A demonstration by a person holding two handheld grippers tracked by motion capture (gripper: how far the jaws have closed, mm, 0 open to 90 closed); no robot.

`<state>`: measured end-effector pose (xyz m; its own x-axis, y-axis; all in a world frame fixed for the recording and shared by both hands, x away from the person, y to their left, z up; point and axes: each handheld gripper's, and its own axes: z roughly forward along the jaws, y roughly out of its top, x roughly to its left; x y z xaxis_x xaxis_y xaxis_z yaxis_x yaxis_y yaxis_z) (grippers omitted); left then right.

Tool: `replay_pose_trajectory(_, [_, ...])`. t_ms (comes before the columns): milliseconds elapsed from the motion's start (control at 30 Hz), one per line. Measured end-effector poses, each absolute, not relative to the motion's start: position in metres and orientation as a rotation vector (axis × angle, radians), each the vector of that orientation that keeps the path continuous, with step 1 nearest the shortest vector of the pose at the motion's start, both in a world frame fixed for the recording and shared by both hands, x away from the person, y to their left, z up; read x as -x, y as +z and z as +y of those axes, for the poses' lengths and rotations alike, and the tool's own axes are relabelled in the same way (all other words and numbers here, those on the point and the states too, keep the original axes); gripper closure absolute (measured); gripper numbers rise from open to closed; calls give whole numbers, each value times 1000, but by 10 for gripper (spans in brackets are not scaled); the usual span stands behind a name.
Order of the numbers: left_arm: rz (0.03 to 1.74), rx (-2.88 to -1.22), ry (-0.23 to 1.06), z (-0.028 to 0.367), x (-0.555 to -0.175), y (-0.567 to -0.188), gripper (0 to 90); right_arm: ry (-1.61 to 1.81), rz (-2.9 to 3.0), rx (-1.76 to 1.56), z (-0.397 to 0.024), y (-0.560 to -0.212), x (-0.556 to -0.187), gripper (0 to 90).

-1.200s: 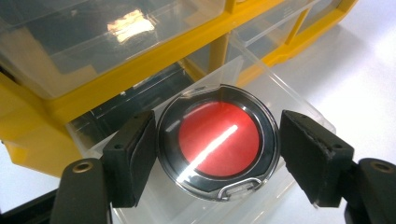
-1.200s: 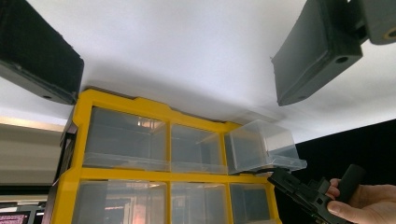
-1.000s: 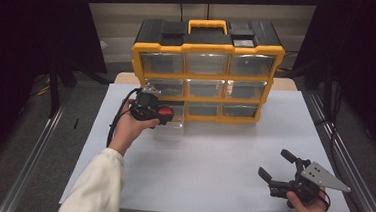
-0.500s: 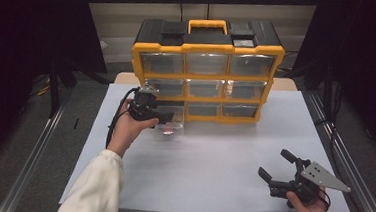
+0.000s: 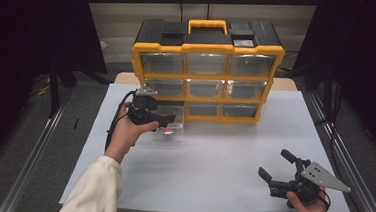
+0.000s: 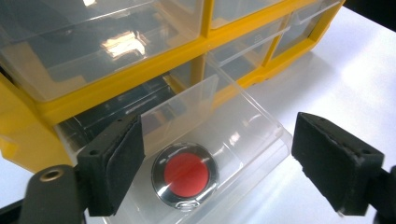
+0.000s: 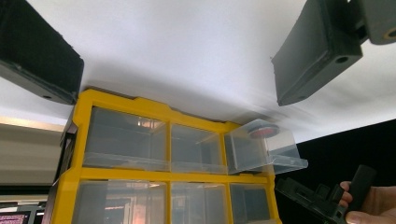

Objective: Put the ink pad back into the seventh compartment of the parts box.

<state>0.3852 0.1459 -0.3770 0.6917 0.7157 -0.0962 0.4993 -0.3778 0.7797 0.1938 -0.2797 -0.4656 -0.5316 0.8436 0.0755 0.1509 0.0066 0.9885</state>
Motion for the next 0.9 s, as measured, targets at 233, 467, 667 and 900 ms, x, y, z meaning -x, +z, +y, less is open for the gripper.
replay_pose_trajectory(233, [924,-2046,311,145,-380,-377,143,1573,1720,-1027,-280,-466,-194,14])
replay_pose_trajectory(467, [911,-2029,312,144,-375,-376,128,1574,1720,-1026,-280,-466,-194,14])
replay_pose_trajectory(667, [923,-2006,297,144,-371,-379,119,1577,1721,-1024,-279,-466,-194,14])
replay_pose_trajectory(900, [910,-2009,310,145,-365,-381,112,1577,1721,-1025,-279,-466,-194,14])
